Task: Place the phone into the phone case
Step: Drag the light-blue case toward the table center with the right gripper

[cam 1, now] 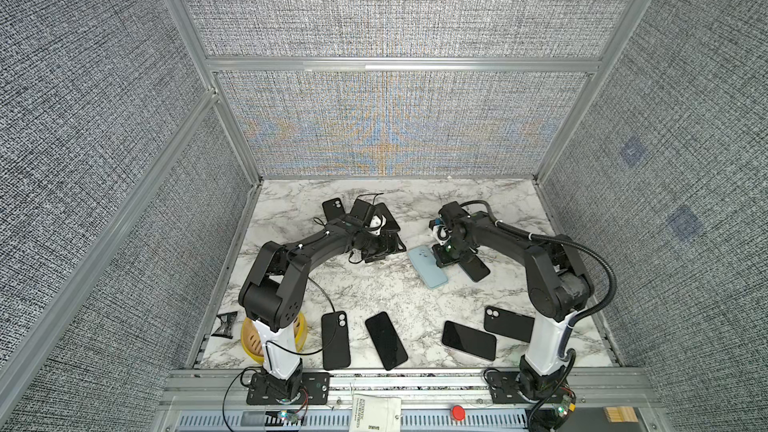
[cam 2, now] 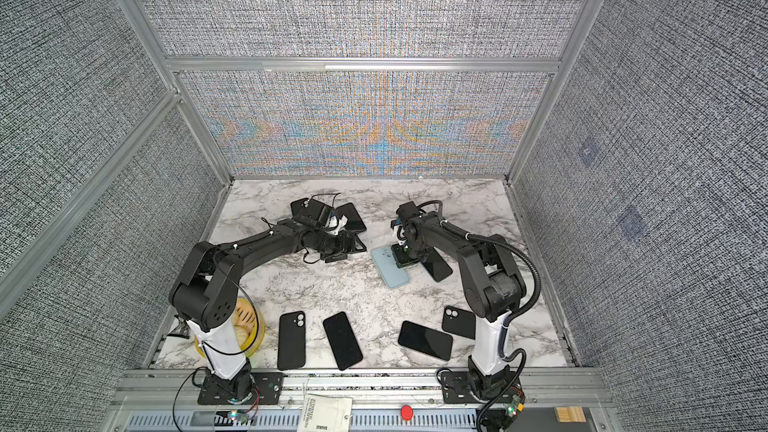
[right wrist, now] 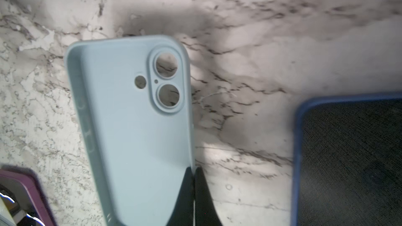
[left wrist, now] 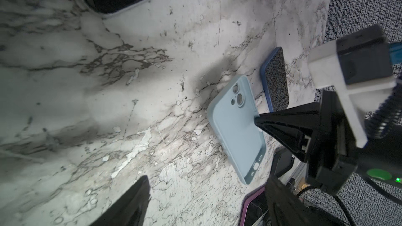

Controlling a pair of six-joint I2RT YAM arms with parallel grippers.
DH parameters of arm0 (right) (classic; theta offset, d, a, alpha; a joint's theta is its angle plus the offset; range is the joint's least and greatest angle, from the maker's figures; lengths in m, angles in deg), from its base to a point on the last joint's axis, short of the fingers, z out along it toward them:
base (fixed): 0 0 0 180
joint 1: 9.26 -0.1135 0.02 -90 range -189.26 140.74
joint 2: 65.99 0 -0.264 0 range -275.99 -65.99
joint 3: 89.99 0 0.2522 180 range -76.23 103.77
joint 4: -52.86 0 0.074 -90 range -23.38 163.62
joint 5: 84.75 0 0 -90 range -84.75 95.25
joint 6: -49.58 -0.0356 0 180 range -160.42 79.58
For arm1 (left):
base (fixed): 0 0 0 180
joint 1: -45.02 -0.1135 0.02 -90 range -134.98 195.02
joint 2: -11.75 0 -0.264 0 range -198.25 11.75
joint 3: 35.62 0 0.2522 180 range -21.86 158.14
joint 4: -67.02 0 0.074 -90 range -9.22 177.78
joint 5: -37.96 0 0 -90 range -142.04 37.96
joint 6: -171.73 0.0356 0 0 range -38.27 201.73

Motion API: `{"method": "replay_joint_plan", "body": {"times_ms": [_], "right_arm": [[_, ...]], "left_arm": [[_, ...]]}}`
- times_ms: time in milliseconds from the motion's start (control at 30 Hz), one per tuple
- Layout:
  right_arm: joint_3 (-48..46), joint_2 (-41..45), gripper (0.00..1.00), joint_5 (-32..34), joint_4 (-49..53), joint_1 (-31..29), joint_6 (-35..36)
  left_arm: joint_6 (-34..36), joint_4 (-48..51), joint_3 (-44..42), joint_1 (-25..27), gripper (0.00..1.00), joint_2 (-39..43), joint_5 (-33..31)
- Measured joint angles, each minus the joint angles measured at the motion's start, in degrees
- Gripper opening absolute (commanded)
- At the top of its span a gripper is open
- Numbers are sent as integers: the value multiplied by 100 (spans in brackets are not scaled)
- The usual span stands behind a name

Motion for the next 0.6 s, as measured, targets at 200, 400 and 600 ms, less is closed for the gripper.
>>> {"method": "replay_joint_plan", "body": {"times_ms": [200,400,600], "right_arm": [[177,-181,6,24,52,-267,334],[162,-240,16,44,26,-337,466],[37,-140,23,42,-9,-369,562]], "left_arm": [[-63,-76,-87,2,85,4,2],[20,-11,39,2,84,-7,-46],[48,81,210,0,84,-109,-90]]}}
